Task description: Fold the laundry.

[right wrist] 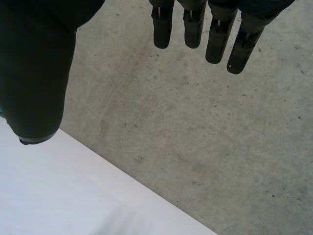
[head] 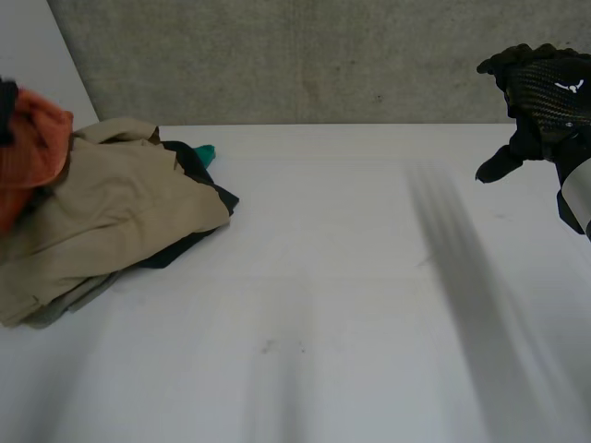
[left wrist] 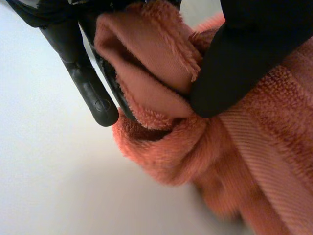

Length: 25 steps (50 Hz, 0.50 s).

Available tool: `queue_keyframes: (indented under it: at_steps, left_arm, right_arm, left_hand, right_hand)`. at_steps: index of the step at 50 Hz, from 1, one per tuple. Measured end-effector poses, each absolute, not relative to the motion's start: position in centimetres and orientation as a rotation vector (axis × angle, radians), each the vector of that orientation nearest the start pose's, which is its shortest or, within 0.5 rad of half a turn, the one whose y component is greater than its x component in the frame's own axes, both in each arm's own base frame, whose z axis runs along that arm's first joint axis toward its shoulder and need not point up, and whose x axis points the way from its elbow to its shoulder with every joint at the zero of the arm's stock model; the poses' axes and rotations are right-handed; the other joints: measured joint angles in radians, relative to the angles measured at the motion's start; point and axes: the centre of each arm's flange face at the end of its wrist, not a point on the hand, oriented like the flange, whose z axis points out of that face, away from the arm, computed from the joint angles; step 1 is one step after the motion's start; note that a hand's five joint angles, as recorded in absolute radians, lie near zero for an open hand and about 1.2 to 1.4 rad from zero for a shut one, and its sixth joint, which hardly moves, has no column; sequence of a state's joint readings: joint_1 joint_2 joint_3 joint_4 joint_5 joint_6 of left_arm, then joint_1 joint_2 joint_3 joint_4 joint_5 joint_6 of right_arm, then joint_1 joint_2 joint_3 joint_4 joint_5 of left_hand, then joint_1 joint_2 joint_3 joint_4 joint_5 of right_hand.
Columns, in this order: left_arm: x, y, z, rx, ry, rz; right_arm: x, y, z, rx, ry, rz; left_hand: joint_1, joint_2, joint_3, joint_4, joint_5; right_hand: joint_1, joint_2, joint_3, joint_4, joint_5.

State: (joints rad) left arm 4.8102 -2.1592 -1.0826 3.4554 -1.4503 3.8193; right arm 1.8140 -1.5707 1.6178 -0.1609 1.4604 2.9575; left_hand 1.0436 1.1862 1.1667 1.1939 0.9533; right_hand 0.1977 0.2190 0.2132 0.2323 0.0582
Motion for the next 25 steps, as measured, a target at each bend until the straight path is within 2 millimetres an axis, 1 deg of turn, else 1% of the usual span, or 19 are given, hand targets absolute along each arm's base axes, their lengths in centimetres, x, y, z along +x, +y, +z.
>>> queue_keyframes:
  at_steps: [1, 2, 5, 7, 9, 10, 11, 13, 14, 15, 18, 19, 23, 24, 25]
  left_arm:
    - [-10.3, -46.2, 27.9, 0.597, 1.575, -2.025]
    - [-11.0, -45.7, 29.0, 0.585, 1.557, -2.069]
    - [-13.3, -43.8, 32.4, 0.550, 1.505, -2.218]
    - [-15.8, -41.5, 35.6, 0.523, 1.465, -2.379]
    - [-17.5, -40.0, 37.3, 0.516, 1.449, -2.481]
    - [-18.9, -38.8, 38.3, 0.517, 1.444, -2.559]
    - [-19.2, -38.5, 38.4, 0.518, 1.444, -2.575]
    - [-21.4, -36.9, 39.3, 0.535, 1.454, -2.673]
    - [-23.6, -35.2, 39.7, 0.566, 1.477, -2.760]
    - [-24.0, -35.0, 39.7, 0.573, 1.482, -2.773]
    - [-28.3, -32.1, 39.0, 0.666, 1.561, -2.891]
    - [-29.9, -31.2, 38.4, 0.711, 1.601, -2.919]
    - [-33.7, -29.0, 36.1, 0.836, 1.706, -2.950]
    - [-34.7, -28.6, 35.1, 0.873, 1.739, -2.946]
    - [-35.9, -28.1, 33.8, 0.922, 1.787, -2.931]
  right_arm:
    - [21.3, -27.0, 31.1, -0.549, 1.941, -2.253]
    - [21.3, -27.0, 31.1, -0.550, 1.940, -2.252]
    - [21.4, -27.0, 31.1, -0.552, 1.937, -2.252]
    - [21.4, -26.9, 31.2, -0.552, 1.933, -2.253]
    - [21.4, -26.9, 31.3, -0.551, 1.930, -2.255]
    - [21.4, -27.0, 31.4, -0.550, 1.927, -2.259]
    - [21.4, -27.0, 31.4, -0.549, 1.926, -2.259]
    - [21.4, -27.0, 31.5, -0.547, 1.924, -2.263]
    - [21.3, -27.1, 31.7, -0.544, 1.919, -2.270]
    - [21.3, -27.1, 31.7, -0.543, 1.919, -2.270]
    - [21.2, -27.1, 31.9, -0.539, 1.913, -2.279]
    - [21.2, -27.1, 32.0, -0.538, 1.911, -2.282]
    - [21.1, -27.1, 32.1, -0.536, 1.906, -2.289]
    - [21.1, -27.1, 32.2, -0.534, 1.904, -2.292]
    - [21.1, -27.1, 32.3, -0.535, 1.902, -2.293]
  left_hand:
    - [0.000, 0.000, 0.000, 0.000, 0.000]
    - [0.066, 0.004, 0.007, 0.002, 0.019]
    - [0.076, 0.007, 0.014, 0.004, 0.025]
    - [0.076, 0.007, 0.016, 0.004, 0.024]
    - [0.076, 0.008, 0.016, 0.004, 0.025]
    - [0.077, 0.008, 0.016, 0.004, 0.025]
    - [0.077, 0.008, 0.016, 0.004, 0.025]
    - [0.077, 0.008, 0.016, 0.004, 0.025]
    - [0.078, 0.009, 0.019, 0.005, 0.025]
    - [0.078, 0.009, 0.019, 0.005, 0.025]
    - [0.078, 0.010, 0.019, 0.005, 0.024]
    - [0.078, 0.010, 0.020, 0.005, 0.025]
    - [0.078, 0.010, 0.024, 0.005, 0.025]
    - [0.078, 0.010, 0.024, 0.005, 0.025]
    - [0.073, 0.003, 0.017, -0.003, 0.021]
  right_hand:
    - [0.000, 0.000, 0.000, 0.000, 0.000]
    - [0.000, 0.000, 0.000, 0.000, 0.000]
    - [0.000, 0.000, 0.000, 0.000, 0.000]
    - [0.000, 0.000, 0.000, 0.000, 0.000]
    - [0.000, 0.000, 0.000, 0.000, 0.000]
    - [0.000, 0.000, 0.000, 0.000, 0.000]
    - [0.000, 0.000, 0.000, 0.000, 0.000]
    - [0.000, 0.000, 0.000, 0.000, 0.000]
    - [0.000, 0.000, 0.000, 0.000, 0.000]
    - [0.000, 0.000, 0.000, 0.000, 0.000]
    - [0.000, 0.000, 0.000, 0.000, 0.000]
    - [0.000, 0.000, 0.000, 0.000, 0.000]
    - [0.000, 0.000, 0.000, 0.000, 0.000]
    - [0.000, 0.000, 0.000, 0.000, 0.000]
    - [0.000, 0.000, 0.000, 0.000, 0.000]
